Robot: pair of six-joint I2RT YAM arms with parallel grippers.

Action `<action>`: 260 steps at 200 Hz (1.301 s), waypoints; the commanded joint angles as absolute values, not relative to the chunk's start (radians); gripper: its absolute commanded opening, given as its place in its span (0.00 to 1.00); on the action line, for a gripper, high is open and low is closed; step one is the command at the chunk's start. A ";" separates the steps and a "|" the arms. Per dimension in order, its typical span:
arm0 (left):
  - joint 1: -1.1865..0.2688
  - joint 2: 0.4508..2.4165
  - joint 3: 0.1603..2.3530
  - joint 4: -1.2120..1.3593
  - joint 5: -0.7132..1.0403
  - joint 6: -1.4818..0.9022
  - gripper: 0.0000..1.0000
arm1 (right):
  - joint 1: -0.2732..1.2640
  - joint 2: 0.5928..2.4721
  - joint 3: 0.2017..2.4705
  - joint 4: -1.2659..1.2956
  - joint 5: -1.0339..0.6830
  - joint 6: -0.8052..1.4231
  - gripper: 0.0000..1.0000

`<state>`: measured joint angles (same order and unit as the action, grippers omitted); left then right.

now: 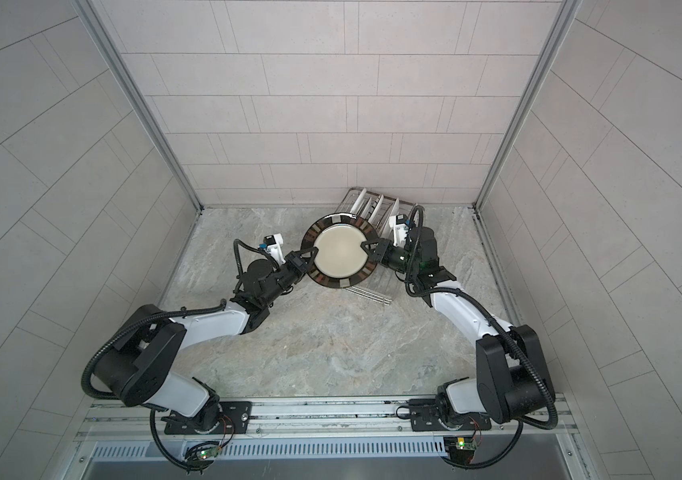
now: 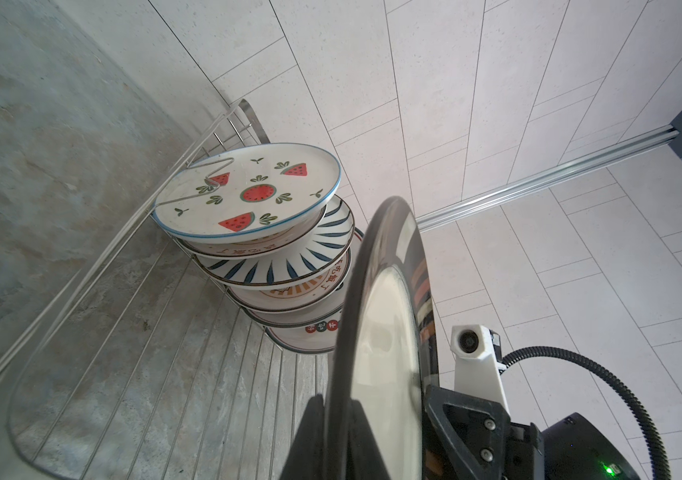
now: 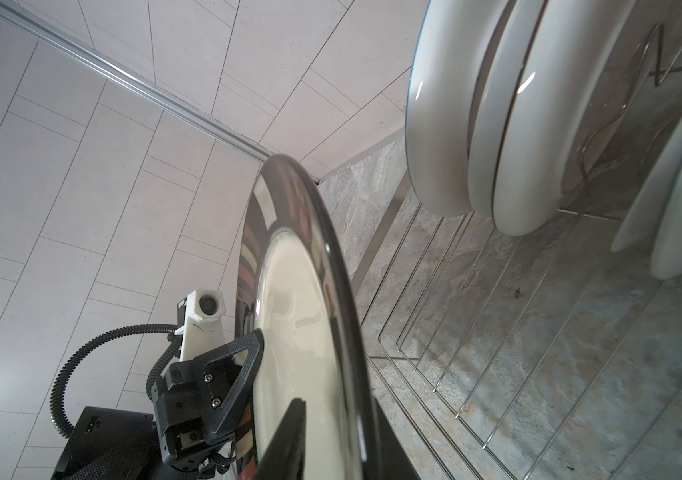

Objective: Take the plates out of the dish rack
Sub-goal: 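Grasp the plate rim with the left gripper beside the right gripper, then release the right gripper and carry the plate away with the left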

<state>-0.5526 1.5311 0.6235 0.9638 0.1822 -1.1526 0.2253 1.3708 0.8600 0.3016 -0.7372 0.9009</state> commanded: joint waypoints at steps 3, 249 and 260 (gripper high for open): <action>-0.556 1.481 0.615 1.020 0.142 -1.163 0.00 | 0.234 1.335 0.898 0.326 -0.767 0.871 0.35; -0.399 1.261 0.493 0.944 0.084 -1.184 0.00 | 0.307 1.060 0.885 -0.123 -0.212 0.551 0.99; -0.364 1.238 0.495 0.909 0.086 -1.185 0.00 | 0.325 1.050 0.872 -0.089 -0.226 0.528 0.98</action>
